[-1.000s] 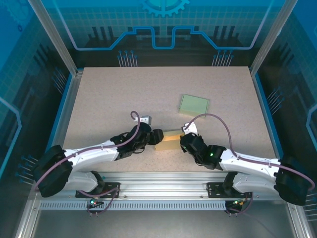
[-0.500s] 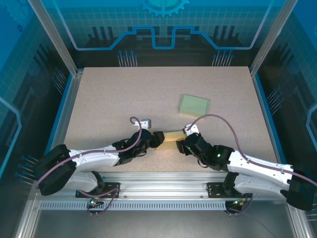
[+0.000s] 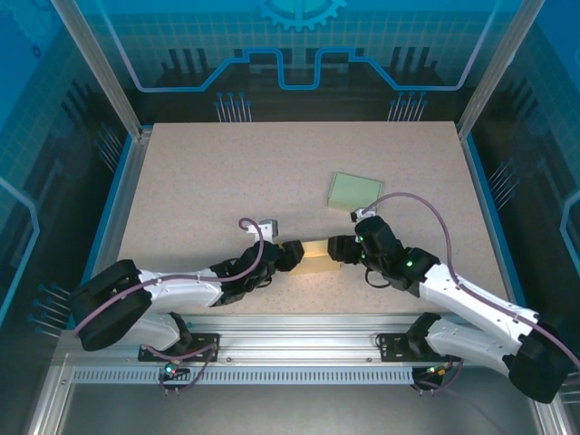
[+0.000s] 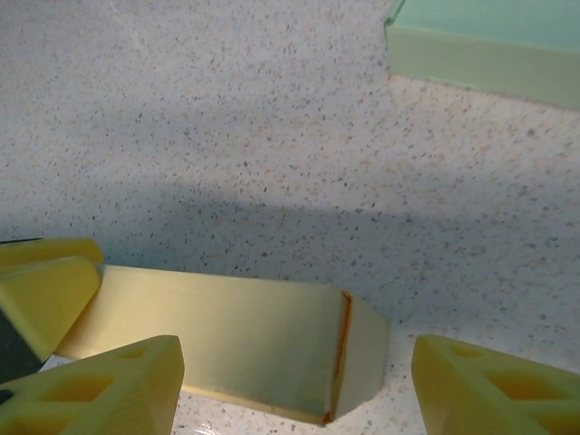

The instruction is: Fold the paper box

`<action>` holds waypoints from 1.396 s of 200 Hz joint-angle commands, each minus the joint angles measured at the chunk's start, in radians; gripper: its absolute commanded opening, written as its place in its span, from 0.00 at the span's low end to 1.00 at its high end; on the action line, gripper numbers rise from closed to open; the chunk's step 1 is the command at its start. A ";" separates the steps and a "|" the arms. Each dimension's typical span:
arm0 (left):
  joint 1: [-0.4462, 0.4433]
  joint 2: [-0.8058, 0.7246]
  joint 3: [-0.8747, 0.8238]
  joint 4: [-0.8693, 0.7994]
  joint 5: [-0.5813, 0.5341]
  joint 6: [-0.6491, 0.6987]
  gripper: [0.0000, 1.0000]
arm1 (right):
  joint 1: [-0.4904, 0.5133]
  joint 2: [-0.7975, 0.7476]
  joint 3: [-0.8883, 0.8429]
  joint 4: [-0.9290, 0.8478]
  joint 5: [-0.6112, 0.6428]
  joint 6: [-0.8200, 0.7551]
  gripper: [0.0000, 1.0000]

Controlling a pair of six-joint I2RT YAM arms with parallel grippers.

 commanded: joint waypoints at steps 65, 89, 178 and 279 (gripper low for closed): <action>-0.012 0.025 -0.055 -0.191 -0.011 0.030 0.59 | -0.072 0.083 -0.159 0.127 -0.112 0.058 0.36; -0.010 -0.023 -0.045 -0.247 -0.015 0.065 0.59 | -0.089 0.067 -0.211 0.157 -0.115 0.069 0.36; 0.014 -0.219 -0.049 -0.355 0.113 0.155 0.59 | -0.089 0.059 -0.247 0.202 -0.113 0.073 0.35; 0.030 -0.069 -0.076 -0.303 0.206 0.179 0.40 | -0.086 0.043 -0.228 0.153 -0.098 0.074 0.35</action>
